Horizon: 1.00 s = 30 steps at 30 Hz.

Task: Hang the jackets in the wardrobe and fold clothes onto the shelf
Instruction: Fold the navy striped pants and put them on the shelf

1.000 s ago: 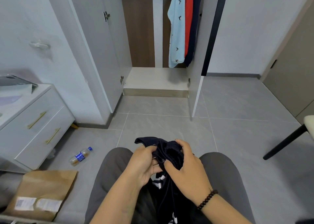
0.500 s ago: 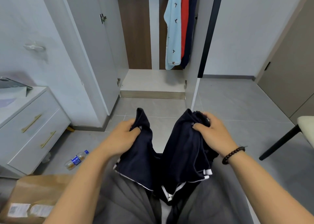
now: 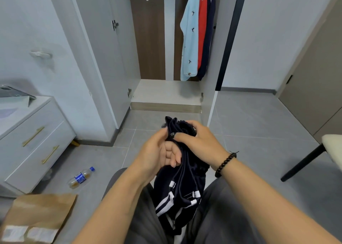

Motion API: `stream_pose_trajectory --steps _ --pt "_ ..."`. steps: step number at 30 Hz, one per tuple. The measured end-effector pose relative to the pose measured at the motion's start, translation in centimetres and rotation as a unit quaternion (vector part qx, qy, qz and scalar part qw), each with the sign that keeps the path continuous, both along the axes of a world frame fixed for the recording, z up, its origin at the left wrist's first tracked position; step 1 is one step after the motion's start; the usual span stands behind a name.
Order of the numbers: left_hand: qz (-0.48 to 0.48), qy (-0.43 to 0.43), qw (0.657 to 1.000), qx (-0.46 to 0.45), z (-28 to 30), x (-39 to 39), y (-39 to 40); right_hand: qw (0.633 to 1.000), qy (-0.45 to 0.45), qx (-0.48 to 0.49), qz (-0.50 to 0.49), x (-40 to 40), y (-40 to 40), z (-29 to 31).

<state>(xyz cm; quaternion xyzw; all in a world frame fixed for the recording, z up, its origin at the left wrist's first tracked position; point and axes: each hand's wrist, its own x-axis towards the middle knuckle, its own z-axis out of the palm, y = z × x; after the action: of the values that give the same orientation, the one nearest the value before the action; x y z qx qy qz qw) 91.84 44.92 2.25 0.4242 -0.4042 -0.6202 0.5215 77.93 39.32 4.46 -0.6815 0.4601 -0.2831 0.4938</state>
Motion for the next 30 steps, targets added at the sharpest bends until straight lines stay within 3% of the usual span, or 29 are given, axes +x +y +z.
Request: stream_pose_trajectory --steps 2,5,12,14,16,20,22,24,26,30 --pt "-0.034 0.052 0.998 -0.006 0.1 0.8 0.2 1.000 -0.002 0.001 0.015 0.3 0.2 0.2" --pt "-0.068 0.053 0.996 -0.011 0.6 2.1 0.2 0.999 0.008 0.011 0.033 0.8 0.4 0.9" --pt "-0.109 -0.077 0.991 -0.010 4.6 6.9 0.6 0.999 0.006 -0.032 0.015 4.1 0.2 4.2" --pt "-0.058 -0.116 0.991 -0.035 5.9 7.7 1.0 0.999 -0.027 -0.037 0.005 5.5 0.0 5.7" --pt "0.054 -0.118 0.988 -0.082 6.8 8.1 1.3 0.996 -0.082 -0.022 -0.017 6.9 -0.5 7.4" --pt "0.265 -0.094 0.937 -0.208 7.4 8.8 2.9 0.976 -0.206 0.035 -0.060 9.9 -1.8 11.1" --pt "0.291 -0.183 0.907 -0.241 7.7 9.1 3.8 0.964 -0.248 0.071 -0.070 11.6 -2.1 13.1" --pt "0.315 -0.305 0.868 -0.232 8.0 9.0 4.5 0.955 -0.276 0.089 -0.068 13.4 -1.9 15.0" --pt "0.355 -0.366 0.836 -0.201 7.8 9.0 4.9 0.947 -0.302 0.100 -0.048 15.1 -1.3 17.0" --pt "0.430 -0.332 0.821 -0.175 8.1 9.5 5.3 0.927 -0.363 0.097 -0.006 16.3 0.1 21.1"
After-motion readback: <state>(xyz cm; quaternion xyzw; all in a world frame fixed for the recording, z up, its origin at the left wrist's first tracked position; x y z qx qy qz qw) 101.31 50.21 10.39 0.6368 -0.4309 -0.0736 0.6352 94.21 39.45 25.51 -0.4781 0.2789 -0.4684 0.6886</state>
